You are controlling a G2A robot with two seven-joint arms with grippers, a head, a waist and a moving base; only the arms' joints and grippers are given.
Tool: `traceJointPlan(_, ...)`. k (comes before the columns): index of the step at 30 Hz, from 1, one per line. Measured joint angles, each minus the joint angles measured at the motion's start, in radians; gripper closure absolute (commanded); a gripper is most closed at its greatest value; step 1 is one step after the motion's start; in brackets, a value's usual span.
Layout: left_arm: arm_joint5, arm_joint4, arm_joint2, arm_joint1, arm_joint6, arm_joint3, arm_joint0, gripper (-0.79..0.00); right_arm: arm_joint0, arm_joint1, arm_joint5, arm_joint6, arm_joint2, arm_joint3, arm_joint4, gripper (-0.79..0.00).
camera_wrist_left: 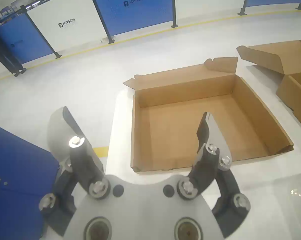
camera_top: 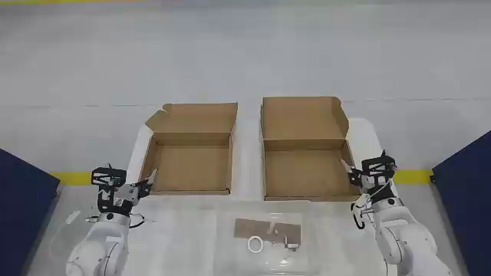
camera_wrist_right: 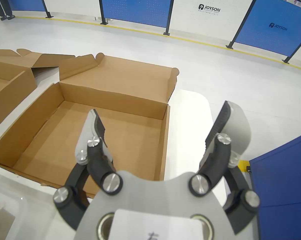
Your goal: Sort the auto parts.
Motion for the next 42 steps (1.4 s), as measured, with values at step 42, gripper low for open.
traceJointPlan(42,0.0,0.0,0.0,0.0,0.0,0.0,0.0,-0.785,0.05,0.05,-0.75,0.421,0.048,-0.2,0.125,-0.785)
